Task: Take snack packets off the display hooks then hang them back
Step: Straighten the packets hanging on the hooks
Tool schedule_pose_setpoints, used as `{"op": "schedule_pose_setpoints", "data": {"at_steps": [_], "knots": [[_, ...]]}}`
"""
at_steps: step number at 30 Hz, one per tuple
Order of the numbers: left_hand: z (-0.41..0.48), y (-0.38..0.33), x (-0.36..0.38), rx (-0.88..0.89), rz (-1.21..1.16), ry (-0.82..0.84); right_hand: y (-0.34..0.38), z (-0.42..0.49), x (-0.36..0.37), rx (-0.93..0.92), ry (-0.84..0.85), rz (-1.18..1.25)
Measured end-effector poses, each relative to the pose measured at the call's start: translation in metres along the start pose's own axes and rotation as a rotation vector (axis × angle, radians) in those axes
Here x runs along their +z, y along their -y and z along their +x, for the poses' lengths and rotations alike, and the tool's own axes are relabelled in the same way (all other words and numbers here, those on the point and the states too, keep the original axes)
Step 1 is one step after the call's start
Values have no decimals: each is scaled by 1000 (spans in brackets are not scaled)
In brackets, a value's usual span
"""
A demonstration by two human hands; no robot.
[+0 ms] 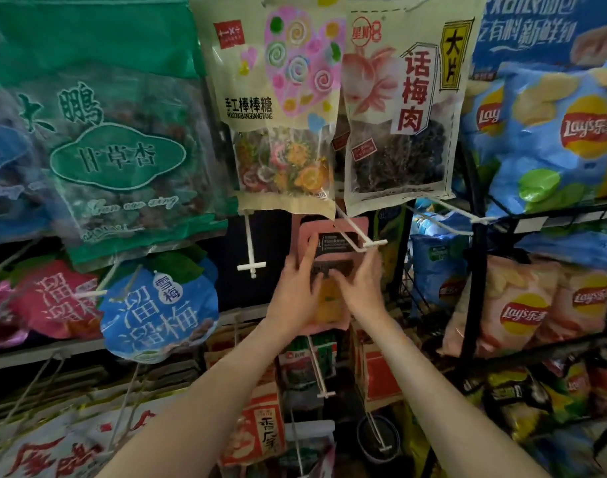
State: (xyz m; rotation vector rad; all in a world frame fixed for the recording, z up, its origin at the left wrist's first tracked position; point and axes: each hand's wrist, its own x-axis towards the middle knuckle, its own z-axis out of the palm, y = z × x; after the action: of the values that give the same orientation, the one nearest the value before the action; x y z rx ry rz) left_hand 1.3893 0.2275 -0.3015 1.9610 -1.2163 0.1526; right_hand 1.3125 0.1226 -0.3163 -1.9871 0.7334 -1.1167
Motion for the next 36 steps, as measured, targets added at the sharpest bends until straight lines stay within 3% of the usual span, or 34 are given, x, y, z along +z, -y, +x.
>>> {"op": "schedule_pose_setpoints", "data": {"at_steps": [5,11,29,36], "knots": [[27,35,20,-103,4,-35,-37,19,37,45,123,24],[43,45,44,-74,-25,-51,-57,39,48,71,183,-21],[19,16,44,-231,2,104,-52,42,12,165,369,-62],[-44,2,22,-316,71,138,-13,-38,2,105,353,-174]]}}
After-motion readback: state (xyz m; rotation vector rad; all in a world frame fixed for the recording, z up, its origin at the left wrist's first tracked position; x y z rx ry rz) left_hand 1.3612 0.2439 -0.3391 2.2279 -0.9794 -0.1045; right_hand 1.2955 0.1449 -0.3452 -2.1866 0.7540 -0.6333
